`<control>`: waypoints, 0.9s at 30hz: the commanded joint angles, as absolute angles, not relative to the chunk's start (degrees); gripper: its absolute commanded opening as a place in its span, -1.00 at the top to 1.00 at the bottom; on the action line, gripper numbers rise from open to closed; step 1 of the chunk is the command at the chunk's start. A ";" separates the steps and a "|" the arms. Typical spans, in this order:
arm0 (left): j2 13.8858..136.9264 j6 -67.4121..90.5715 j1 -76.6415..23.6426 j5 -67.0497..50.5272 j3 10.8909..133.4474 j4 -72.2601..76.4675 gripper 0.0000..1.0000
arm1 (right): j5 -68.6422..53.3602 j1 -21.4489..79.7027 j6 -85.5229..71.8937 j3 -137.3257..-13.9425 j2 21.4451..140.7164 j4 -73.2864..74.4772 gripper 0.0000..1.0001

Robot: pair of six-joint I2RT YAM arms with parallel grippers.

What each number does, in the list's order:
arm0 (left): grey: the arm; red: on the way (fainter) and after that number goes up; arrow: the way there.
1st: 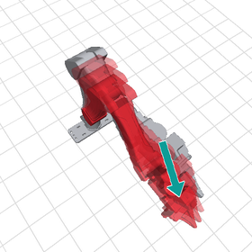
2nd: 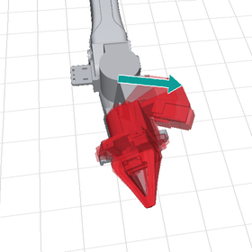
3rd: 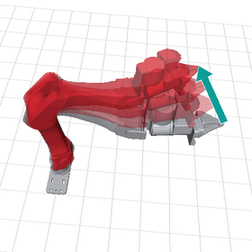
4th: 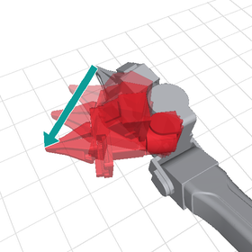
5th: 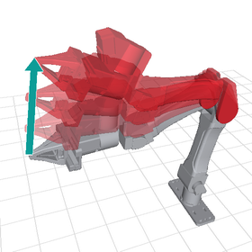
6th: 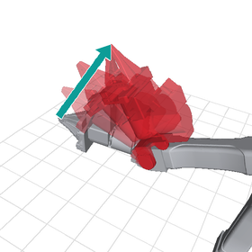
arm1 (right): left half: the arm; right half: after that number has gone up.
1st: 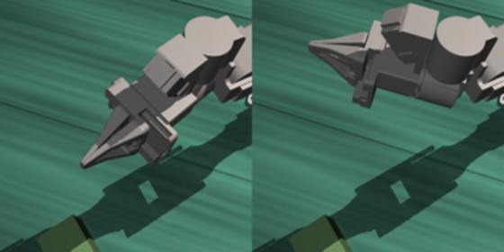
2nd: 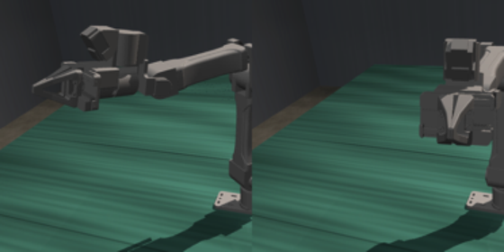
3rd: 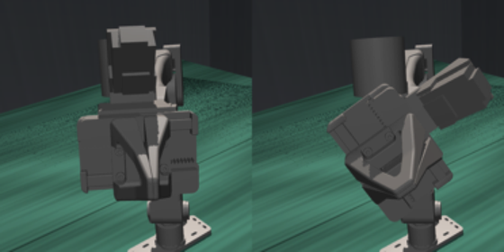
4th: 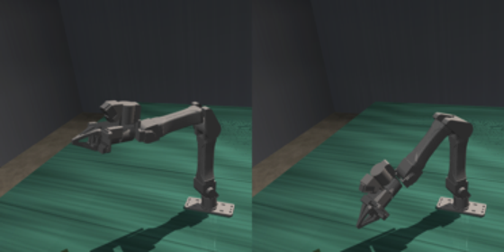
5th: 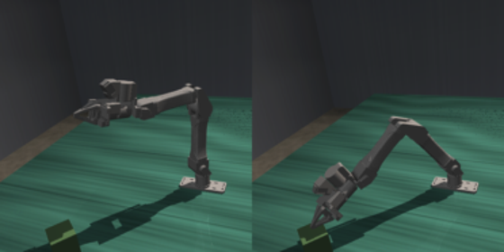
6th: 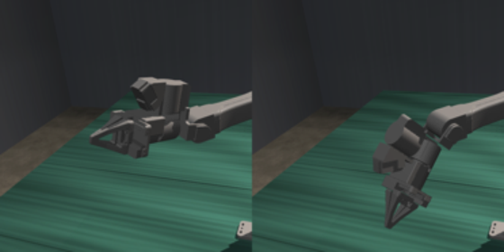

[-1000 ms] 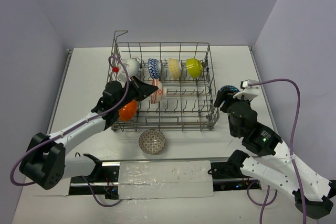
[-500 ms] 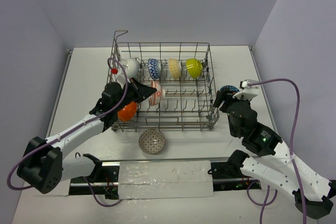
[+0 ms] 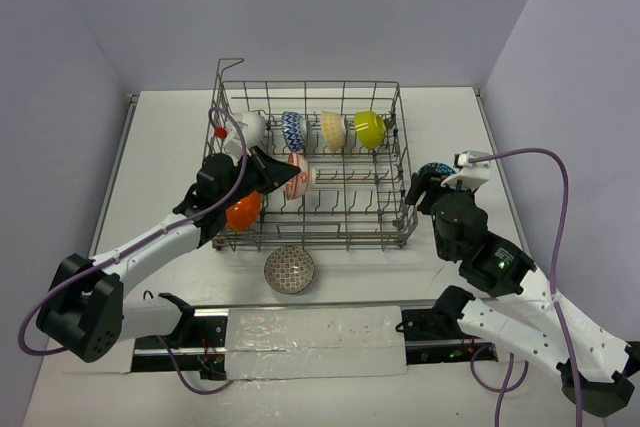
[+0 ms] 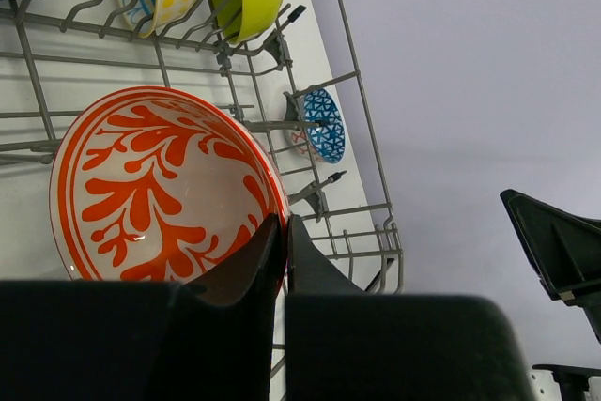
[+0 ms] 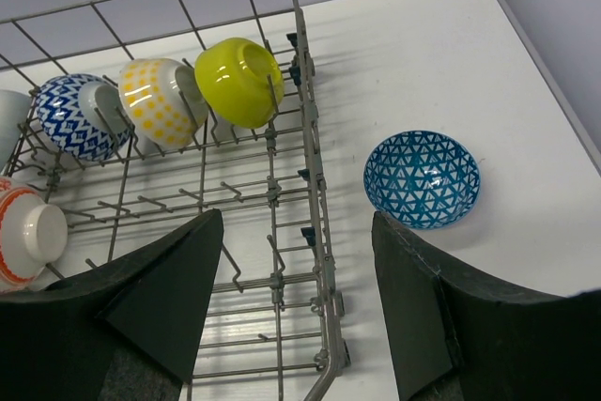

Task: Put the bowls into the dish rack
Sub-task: Insert the bowl into the dish rack.

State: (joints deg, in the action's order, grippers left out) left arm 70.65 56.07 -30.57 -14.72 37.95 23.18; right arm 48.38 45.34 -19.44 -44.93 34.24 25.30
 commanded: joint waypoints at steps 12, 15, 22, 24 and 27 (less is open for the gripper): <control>73.56 57.66 -28.30 -22.58 36.91 29.00 0.92 | 48.60 45.00 -18.90 -46.14 34.80 23.91 -0.44; 74.09 58.09 -28.04 -24.17 37.26 29.79 0.92 | 48.69 45.00 -18.90 -46.23 34.98 23.91 -0.44; 74.18 57.83 -27.25 -23.64 36.39 28.56 0.91 | 48.25 45.09 -18.81 -46.05 34.45 23.91 -0.44; 74.00 58.09 -26.90 -23.55 35.60 29.00 0.88 | 47.73 45.00 -18.63 -45.88 34.28 23.47 -0.44; 73.39 57.92 -26.72 -22.85 34.54 28.39 0.84 | 47.64 45.09 -18.63 -45.79 34.28 23.38 -0.44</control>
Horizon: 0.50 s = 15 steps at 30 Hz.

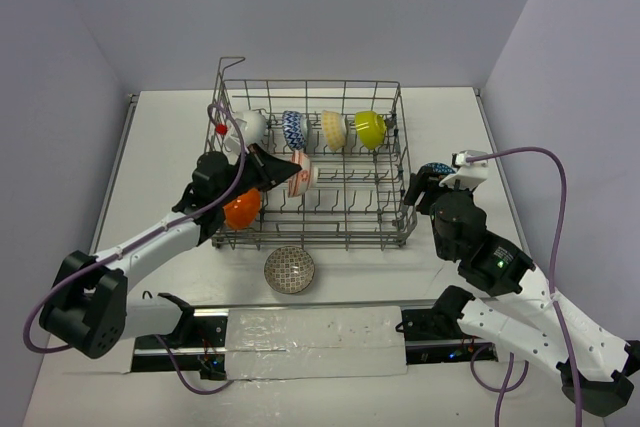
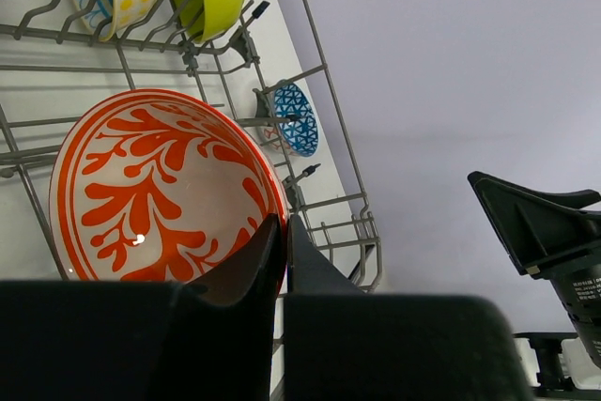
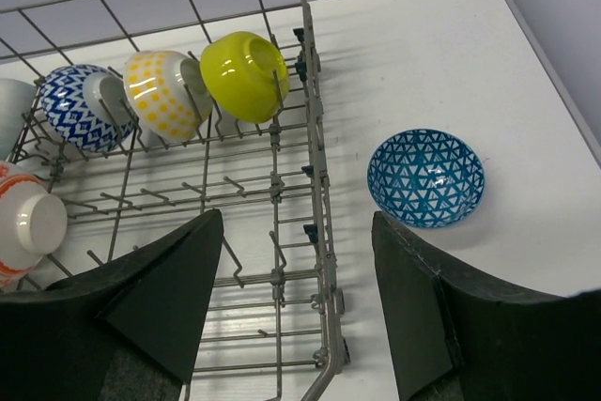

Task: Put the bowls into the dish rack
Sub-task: Insert the bowl into the dish rack.

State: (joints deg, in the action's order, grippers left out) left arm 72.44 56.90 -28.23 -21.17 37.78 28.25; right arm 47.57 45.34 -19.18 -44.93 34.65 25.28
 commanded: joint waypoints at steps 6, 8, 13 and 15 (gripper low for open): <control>71.81 55.90 -26.72 -20.04 34.89 24.88 0.83 | 46.85 45.00 -18.54 -45.70 34.98 23.29 -0.44; 71.37 55.29 -26.72 -19.43 35.15 23.12 0.82 | 46.85 45.00 -18.37 -45.79 34.98 23.29 -0.44; 72.07 54.84 -26.63 -20.04 35.07 22.93 0.80 | 46.41 45.00 -18.54 -45.62 34.89 23.20 -0.44; 72.68 55.55 -26.54 -20.83 34.45 23.81 0.81 | 45.27 45.00 -17.85 -45.62 34.98 22.85 -0.44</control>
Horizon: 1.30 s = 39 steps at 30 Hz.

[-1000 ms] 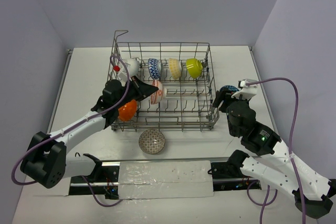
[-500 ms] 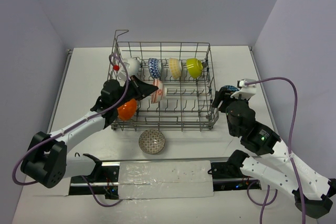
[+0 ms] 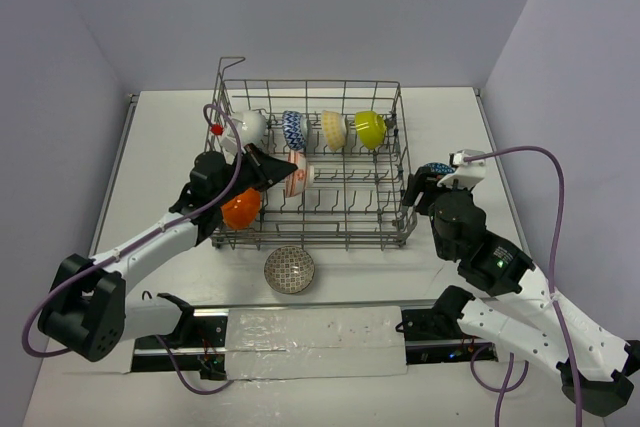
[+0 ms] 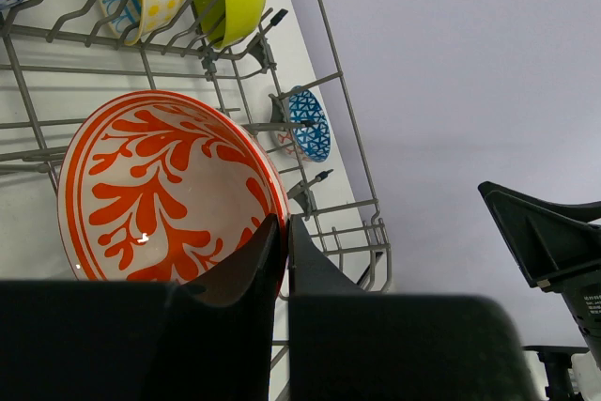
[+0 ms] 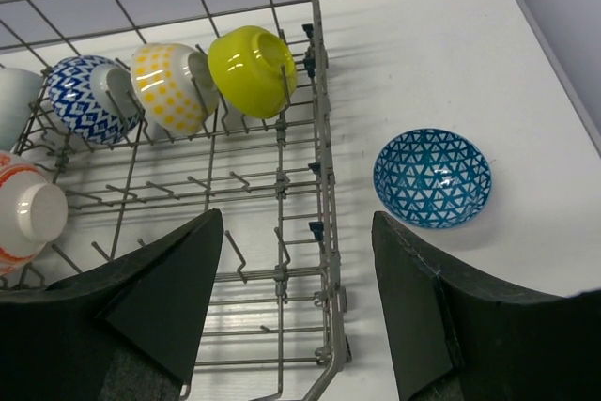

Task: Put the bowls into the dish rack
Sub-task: Insert the bowl into the dish rack.

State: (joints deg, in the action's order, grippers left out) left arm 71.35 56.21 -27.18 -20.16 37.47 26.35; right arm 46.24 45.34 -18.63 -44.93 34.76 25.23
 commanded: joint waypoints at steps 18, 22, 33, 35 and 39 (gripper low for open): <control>75.58 52.47 -26.63 -18.63 35.77 18.64 0.60 | 42.80 45.09 -17.14 -45.79 36.21 22.32 -0.44; 76.29 51.68 -26.54 -18.54 35.68 17.93 0.60 | 42.45 45.00 -17.14 -45.79 36.39 22.24 -0.44; 77.96 50.71 -26.54 -18.98 36.30 17.75 1.00 | 42.01 45.00 -16.87 -46.05 36.83 22.06 -0.45; 78.13 50.45 -26.46 -18.98 36.56 17.49 0.99 | 41.84 45.09 -16.87 -46.05 37.00 22.06 -0.45; 78.66 50.27 -26.54 -19.07 36.74 17.58 0.99 | 41.75 45.00 -16.70 -46.14 37.18 21.88 -0.45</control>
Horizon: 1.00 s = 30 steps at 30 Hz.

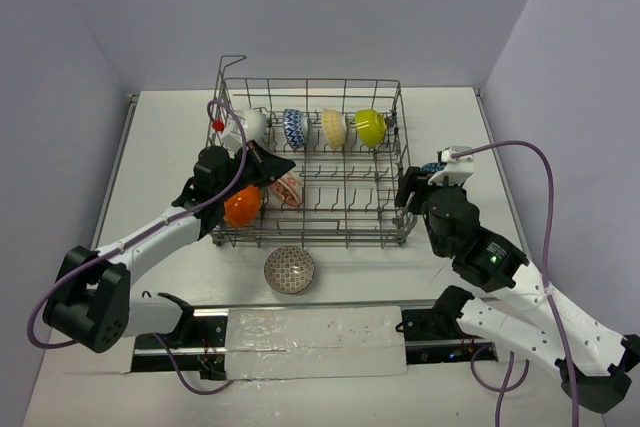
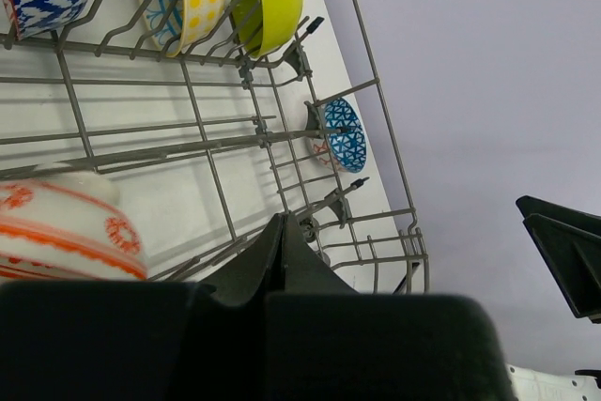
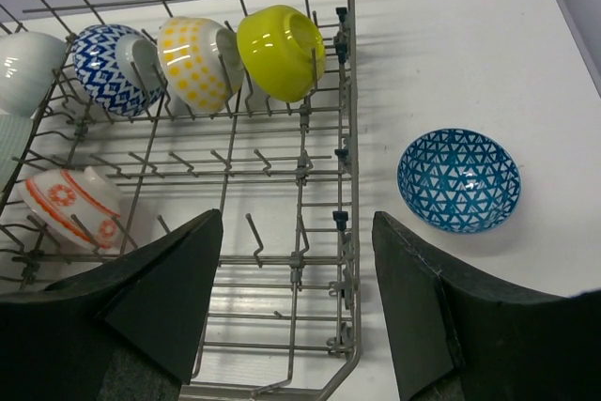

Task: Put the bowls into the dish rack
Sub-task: Insert the bowl into the dish rack.

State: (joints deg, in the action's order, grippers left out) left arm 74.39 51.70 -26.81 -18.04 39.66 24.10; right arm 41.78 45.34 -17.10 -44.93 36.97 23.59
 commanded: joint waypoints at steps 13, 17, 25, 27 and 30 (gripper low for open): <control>74.54 48.87 -26.72 -16.97 37.62 11.70 0.70 | 39.91 45.09 -16.79 -45.79 36.56 21.53 -0.45; 70.24 45.89 -28.38 -11.37 39.37 6.53 0.63 | 34.12 45.00 -15.12 -45.79 37.00 20.31 -0.46; 57.06 40.44 -31.99 -0.80 42.80 -0.61 0.44 | 12.15 45.17 -11.16 -53.16 49.03 21.80 -0.49; 54.06 38.86 -31.99 0.08 44.81 -5.26 0.34 | 11.25 45.35 -10.90 -55.54 52.19 21.36 -0.49; 53.44 38.23 -31.99 3.68 47.97 -11.32 0.24 | 10.37 45.35 -10.46 -57.30 54.49 19.43 -0.49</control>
